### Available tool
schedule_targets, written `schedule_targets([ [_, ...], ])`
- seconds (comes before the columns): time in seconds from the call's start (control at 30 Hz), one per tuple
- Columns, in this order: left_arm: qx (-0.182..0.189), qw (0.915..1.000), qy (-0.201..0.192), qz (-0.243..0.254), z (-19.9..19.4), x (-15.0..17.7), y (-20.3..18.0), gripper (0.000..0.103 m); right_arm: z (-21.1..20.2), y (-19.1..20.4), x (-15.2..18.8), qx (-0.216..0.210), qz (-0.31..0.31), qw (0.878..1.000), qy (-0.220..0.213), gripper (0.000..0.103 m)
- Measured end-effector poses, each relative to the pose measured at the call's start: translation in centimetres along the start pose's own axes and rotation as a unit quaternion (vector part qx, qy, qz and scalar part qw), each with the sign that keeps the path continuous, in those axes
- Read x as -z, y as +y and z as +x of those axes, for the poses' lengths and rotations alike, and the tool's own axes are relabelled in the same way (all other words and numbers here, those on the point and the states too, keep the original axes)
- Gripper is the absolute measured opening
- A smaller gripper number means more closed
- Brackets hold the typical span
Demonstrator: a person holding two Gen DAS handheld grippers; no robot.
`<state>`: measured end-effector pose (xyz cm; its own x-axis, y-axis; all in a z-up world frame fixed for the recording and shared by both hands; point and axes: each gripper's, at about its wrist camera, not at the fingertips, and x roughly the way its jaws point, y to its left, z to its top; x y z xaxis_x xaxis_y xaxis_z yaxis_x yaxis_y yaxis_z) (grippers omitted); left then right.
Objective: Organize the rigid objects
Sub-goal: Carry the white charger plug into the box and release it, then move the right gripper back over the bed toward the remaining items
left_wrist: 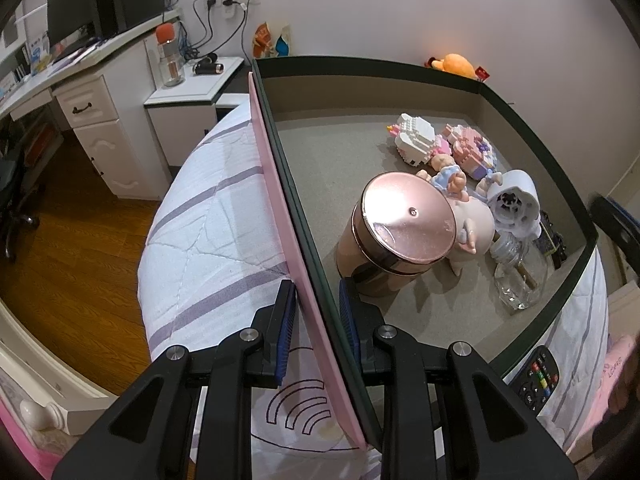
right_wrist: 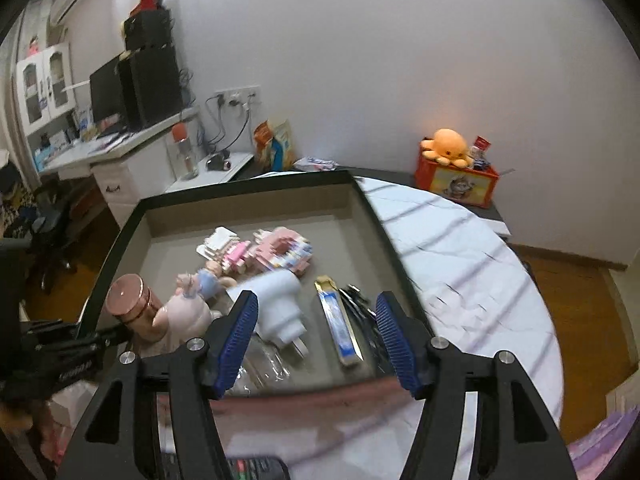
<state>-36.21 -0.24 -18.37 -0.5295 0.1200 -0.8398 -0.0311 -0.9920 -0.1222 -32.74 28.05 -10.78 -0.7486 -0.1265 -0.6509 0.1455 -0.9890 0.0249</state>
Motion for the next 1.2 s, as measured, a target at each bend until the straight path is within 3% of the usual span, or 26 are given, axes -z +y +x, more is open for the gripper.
schedule_targets([
  [0.2, -0.006, 1.0, -0.002, -0.002, -0.1, 0.0, -0.3, 0.023, -2.9, -1.6, 3.0, 0.015, 0.015, 1.0, 0.01, 0.066],
  [0.43, -0.01, 0.9999, -0.005, -0.007, -0.1, 0.1, 0.0, 0.023, 0.0, -2.8, 4.9, 0.035, 0.044, 0.997, 0.055, 0.067],
  [0.63, -0.017, 0.9998, -0.006, -0.005, -0.2, 0.1, -0.1, 0.023, -1.9, -1.8, 5.2, 0.004, 0.042, 0.998, 0.038, 0.067],
  [1.2, -0.016, 0.9998, -0.007, -0.008, -0.6, 0.2, -0.2, 0.022, -2.6, -3.1, 9.5, 0.023, 0.055, 0.996, 0.062, 0.067],
])
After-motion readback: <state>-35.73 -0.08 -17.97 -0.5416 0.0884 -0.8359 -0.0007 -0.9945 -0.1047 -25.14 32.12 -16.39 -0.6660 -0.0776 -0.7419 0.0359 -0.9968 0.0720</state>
